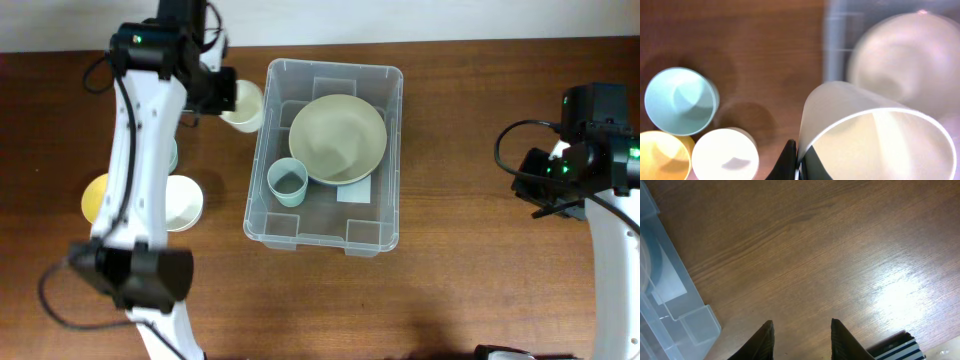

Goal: Pack container
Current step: 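Carry the white cup into the bin and drop it onto the grey cup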

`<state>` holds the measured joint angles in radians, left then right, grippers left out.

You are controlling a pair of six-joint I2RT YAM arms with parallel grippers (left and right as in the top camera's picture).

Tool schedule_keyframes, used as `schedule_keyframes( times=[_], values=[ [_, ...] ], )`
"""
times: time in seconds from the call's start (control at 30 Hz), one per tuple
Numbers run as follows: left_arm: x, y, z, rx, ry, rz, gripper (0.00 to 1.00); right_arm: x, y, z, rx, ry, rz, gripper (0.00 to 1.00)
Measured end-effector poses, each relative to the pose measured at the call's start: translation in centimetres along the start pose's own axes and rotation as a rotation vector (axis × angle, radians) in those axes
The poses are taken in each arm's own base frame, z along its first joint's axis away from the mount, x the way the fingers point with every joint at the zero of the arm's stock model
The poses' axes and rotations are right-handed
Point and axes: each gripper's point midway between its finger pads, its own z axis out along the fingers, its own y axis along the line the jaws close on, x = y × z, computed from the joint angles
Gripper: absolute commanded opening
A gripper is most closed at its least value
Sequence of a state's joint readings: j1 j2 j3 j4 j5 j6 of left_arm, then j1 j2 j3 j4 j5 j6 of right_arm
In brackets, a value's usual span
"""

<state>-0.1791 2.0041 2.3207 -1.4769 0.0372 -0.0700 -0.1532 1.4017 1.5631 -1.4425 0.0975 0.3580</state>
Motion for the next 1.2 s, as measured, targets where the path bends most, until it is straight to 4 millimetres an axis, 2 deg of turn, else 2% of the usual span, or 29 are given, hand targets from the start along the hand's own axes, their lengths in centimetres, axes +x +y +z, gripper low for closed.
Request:
schedule_keyframes(
  times=[0.07,0.1,0.2,0.33,0.4,0.73,0.9,1.03,1.1,1.13,1.17,1.2],
  values=[
    [1.1,-2.5,-2.0,0.023,0.002,0.054,0.01,0.0,0.0,0.0,0.000,0.000,0.000,0.32],
    [1.8,-3.4,-2.3,0.030,0.019,0.077,0.00,0.0,0.0,0.0,0.000,0.000,0.000,0.33],
    [3.5,-4.6,-1.5,0.014,0.086,0.121,0.00,0.0,0.0,0.0,0.000,0.000,0.001,0.32],
    [6.0,-4.7,0.4,-0.036,0.202,0.155,0.01,0.0,0.0,0.0,0.000,0.000,0.000,0.33],
    [6.5,-4.4,1.1,-0.050,0.226,0.158,0.01,0.0,0.0,0.0,0.000,0.000,0.001,0.32],
    [7.4,-4.2,4.5,-0.063,0.263,0.160,0.01,0.0,0.0,0.0,0.000,0.000,0.000,0.32],
    [7.8,-4.1,5.3,-0.065,0.277,0.160,0.01,0.0,0.0,0.0,0.000,0.000,0.000,0.33],
    [7.4,-4.5,5.5,-0.046,0.256,0.158,0.01,0.0,0.0,0.0,0.000,0.000,0.000,0.33],
    [7.1,-4.8,5.5,-0.033,0.247,0.156,0.06,0.0,0.0,0.0,0.000,0.000,0.001,0.32],
    [7.1,-4.8,5.5,-0.029,0.246,0.155,0.27,0.0,0.0,0.0,0.000,0.000,0.000,0.32],
    [7.1,-4.9,5.5,-0.024,0.247,0.155,0.38,0.0,0.0,0.0,0.000,0.000,0.000,0.32],
    [7.2,-4.9,5.5,-0.022,0.247,0.160,0.40,0.0,0.0,0.0,0.000,0.000,0.000,0.33]
  ],
)
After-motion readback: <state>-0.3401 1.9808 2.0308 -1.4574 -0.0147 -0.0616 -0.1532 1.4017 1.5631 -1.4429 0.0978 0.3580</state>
